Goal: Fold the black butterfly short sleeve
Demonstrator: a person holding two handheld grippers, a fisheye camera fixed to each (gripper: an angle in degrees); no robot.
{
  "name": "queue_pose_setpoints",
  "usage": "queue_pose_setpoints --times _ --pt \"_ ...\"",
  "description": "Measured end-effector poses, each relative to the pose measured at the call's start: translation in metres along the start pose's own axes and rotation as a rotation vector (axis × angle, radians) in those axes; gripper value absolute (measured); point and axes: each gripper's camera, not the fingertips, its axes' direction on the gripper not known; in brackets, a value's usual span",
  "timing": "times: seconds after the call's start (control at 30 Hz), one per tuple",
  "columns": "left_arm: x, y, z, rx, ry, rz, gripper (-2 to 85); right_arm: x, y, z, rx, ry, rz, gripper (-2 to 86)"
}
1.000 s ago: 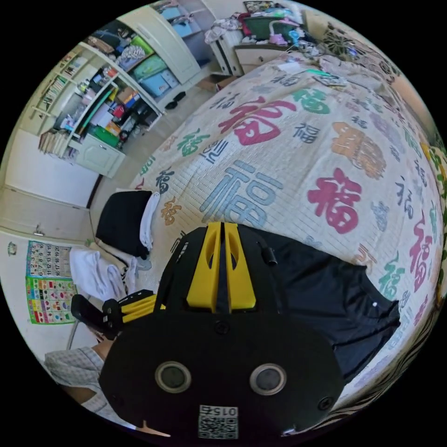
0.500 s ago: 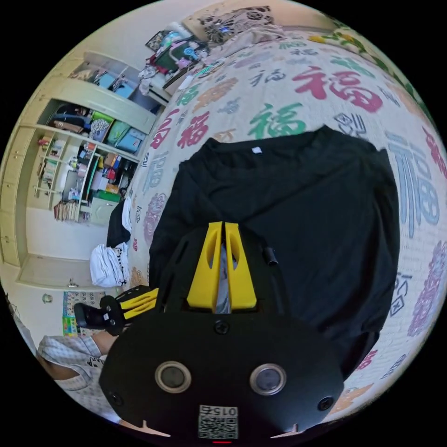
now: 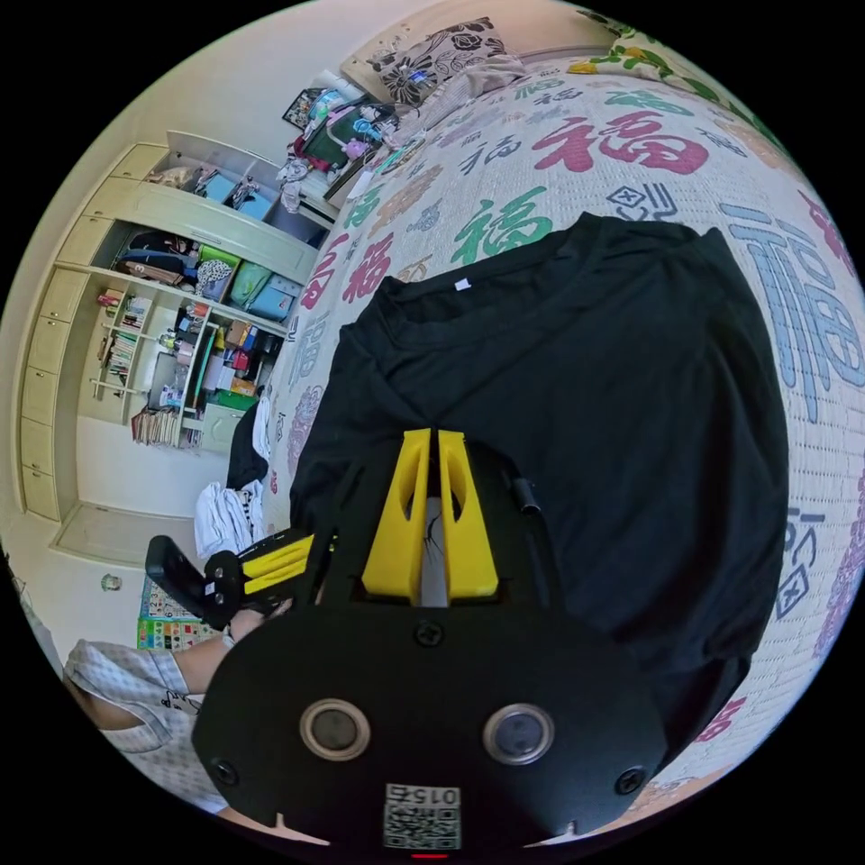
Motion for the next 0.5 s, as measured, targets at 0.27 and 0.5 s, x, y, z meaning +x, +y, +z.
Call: queue_pose_setpoints --times 0.27,0.5 --pt "0.022 -0.010 0.030 -0.026 -0.059 0.060 0.9 0.012 0.009 -0.044 0.013 0.045 0.014 -0.3" --pt "0.025 -0.035 0.017 0.011 0.006 0.104 4.2 -0.023 0.020 -0.078 0.016 0.156 -0.164 3.4"
